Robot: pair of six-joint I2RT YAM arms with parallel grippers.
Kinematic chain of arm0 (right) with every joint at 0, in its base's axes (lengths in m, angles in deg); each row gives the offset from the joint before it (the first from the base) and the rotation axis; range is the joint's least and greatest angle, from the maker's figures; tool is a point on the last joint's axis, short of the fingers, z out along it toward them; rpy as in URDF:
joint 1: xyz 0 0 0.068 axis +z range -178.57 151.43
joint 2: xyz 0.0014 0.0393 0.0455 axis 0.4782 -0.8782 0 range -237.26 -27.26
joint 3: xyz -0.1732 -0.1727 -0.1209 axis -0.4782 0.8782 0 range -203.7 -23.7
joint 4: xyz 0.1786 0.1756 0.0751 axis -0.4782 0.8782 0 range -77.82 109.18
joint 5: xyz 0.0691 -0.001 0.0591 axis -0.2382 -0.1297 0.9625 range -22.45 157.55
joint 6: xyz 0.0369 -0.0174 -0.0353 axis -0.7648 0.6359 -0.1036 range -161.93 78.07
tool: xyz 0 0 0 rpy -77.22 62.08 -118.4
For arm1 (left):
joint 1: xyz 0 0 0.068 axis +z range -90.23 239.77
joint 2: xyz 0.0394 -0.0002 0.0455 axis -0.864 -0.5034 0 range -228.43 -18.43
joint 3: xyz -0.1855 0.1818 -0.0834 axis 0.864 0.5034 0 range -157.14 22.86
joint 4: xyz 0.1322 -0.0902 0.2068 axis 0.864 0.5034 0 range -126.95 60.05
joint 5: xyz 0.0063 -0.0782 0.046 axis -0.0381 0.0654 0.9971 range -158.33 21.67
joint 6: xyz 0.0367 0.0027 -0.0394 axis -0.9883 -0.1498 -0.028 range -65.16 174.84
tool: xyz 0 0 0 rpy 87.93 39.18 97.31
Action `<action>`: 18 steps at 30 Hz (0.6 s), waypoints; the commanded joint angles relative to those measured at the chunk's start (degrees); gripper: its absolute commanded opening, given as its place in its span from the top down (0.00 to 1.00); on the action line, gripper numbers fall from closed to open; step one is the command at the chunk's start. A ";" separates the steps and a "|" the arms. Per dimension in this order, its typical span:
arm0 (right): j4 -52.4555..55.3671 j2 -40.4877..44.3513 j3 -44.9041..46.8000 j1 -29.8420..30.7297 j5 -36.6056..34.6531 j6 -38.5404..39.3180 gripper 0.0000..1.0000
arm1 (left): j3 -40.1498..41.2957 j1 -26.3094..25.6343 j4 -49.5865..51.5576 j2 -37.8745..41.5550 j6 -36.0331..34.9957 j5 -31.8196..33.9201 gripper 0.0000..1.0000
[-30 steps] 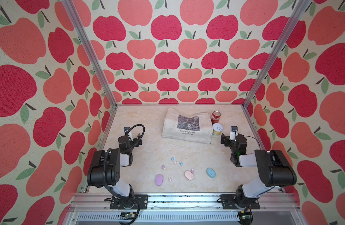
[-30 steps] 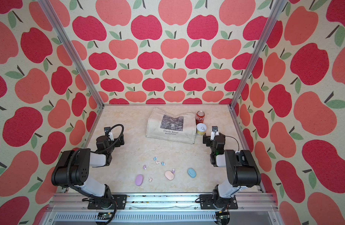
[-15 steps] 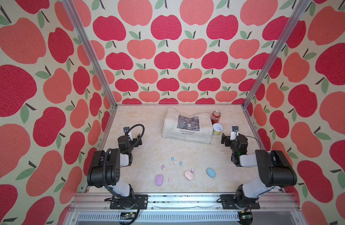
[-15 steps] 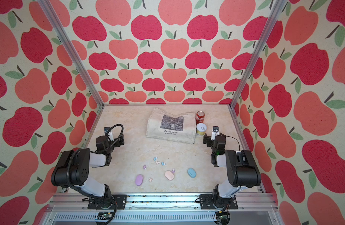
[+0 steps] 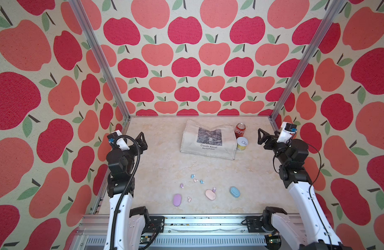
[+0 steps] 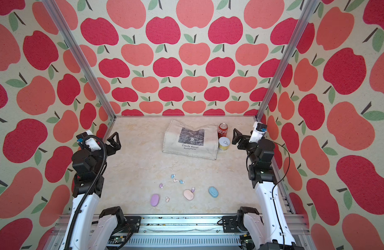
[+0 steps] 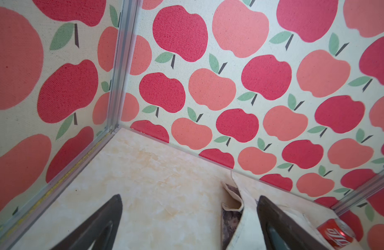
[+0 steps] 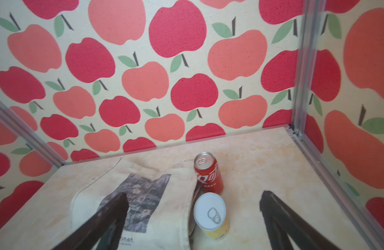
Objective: Insert wireless bluetooth earbuds into charging case
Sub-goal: Pick up the charging case from the bottom-center of the table.
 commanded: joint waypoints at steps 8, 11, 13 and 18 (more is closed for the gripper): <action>39.73 -3.67 -9.16 24.24 8.10 6.94 0.05 | -4.46 -6.99 20.99 5.82 -5.79 -23.80 0.01; 44.52 -5.52 -8.84 34.63 4.71 9.76 0.06 | -6.85 -18.94 26.64 4.57 -14.47 -16.61 0.01; 46.09 -6.80 -7.96 41.22 0.38 11.70 0.06 | -7.47 -27.71 28.48 3.53 -19.44 -10.73 0.01; 44.42 -11.52 -6.37 52.02 -3.86 13.86 0.10 | -8.14 -45.55 31.70 1.55 -29.54 1.29 0.01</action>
